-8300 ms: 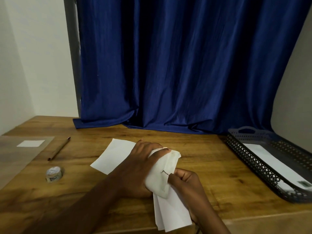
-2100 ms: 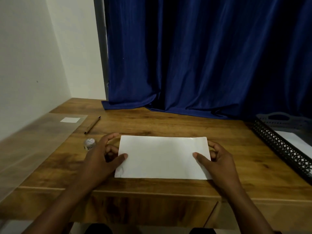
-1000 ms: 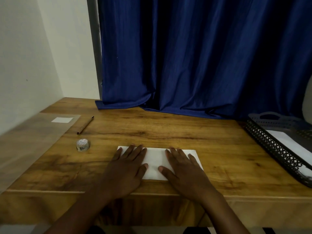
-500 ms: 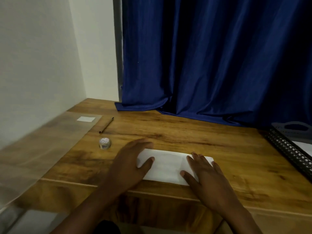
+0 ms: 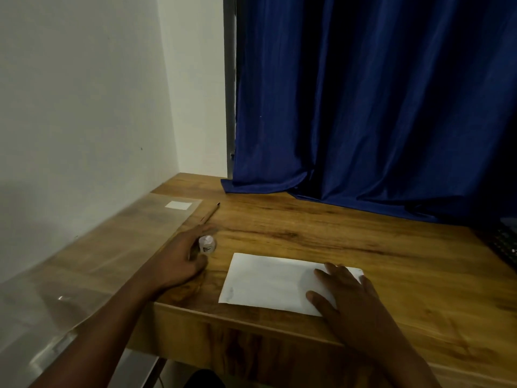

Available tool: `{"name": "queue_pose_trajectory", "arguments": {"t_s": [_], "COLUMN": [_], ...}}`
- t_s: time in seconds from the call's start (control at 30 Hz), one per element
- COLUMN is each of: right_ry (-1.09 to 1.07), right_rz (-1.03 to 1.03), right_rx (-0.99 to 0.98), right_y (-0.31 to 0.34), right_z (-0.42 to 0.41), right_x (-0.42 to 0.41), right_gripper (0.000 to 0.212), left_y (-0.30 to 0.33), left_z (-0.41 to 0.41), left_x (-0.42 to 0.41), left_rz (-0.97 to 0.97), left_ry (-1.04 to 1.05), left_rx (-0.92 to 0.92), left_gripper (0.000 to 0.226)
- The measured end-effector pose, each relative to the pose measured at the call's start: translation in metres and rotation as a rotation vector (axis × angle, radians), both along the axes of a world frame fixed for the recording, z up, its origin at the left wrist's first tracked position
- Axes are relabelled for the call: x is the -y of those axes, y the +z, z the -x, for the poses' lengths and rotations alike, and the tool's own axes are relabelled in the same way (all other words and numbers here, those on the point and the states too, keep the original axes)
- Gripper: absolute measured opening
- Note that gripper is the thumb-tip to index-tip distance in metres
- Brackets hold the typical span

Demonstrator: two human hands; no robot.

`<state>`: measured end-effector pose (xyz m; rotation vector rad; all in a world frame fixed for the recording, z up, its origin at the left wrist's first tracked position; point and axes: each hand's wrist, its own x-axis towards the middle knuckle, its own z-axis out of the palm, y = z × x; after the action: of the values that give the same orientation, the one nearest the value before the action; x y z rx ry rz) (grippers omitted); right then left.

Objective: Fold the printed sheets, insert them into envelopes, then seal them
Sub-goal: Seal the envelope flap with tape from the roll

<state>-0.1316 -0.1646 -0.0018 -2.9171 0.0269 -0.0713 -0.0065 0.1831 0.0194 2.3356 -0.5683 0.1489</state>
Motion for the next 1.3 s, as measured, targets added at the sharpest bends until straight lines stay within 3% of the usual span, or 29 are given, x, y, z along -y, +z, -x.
{"name": "queue_pose_trajectory", "arguments": {"t_s": [0.13, 0.27, 0.37, 0.5, 0.63, 0.9, 1.07, 1.3], "right_ry": [0.014, 0.023, 0.013, -0.106, -0.095, 0.010, -0.065, -0.051], "right_rz": [-0.001, -0.076, -0.327, -0.764, -0.996, -0.930, -0.956, -0.945], "right_rx": [0.054, 0.123, 0.204, 0.397, 0.452, 0.435, 0.450, 0.477], "right_y": [-0.002, -0.004, 0.000, 0.009, 0.011, 0.007, 0.004, 0.002], "right_z": [-0.010, -0.010, -0.007, -0.004, 0.005, 0.006, 0.007, 0.008], "right_x": [-0.007, -0.008, -0.004, 0.004, 0.011, 0.006, 0.008, 0.009], "right_gripper": [0.068, 0.066, 0.056, 0.013, 0.016, 0.021, 0.015, 0.022], "left_y": [-0.001, 0.013, 0.026, 0.026, 0.007, -0.015, -0.016, -0.016], "left_z": [-0.005, 0.002, 0.014, 0.031, 0.040, 0.045, 0.045, 0.044], "left_x": [0.005, 0.022, 0.059, 0.123, 0.168, 0.173, 0.173, 0.174], "left_rz": [-0.032, 0.218, 0.386, 0.460, 0.482, 0.515, 0.479, 0.470], "left_ry": [0.049, 0.078, 0.006, -0.258, -0.364, -0.445, -0.404, -0.400], "left_rx": [0.079, 0.007, -0.059, -0.144, -0.191, -0.229, -0.217, -0.213], "left_gripper": [0.047, 0.041, 0.048, 0.046, 0.044, 0.043, 0.046, 0.047]}}
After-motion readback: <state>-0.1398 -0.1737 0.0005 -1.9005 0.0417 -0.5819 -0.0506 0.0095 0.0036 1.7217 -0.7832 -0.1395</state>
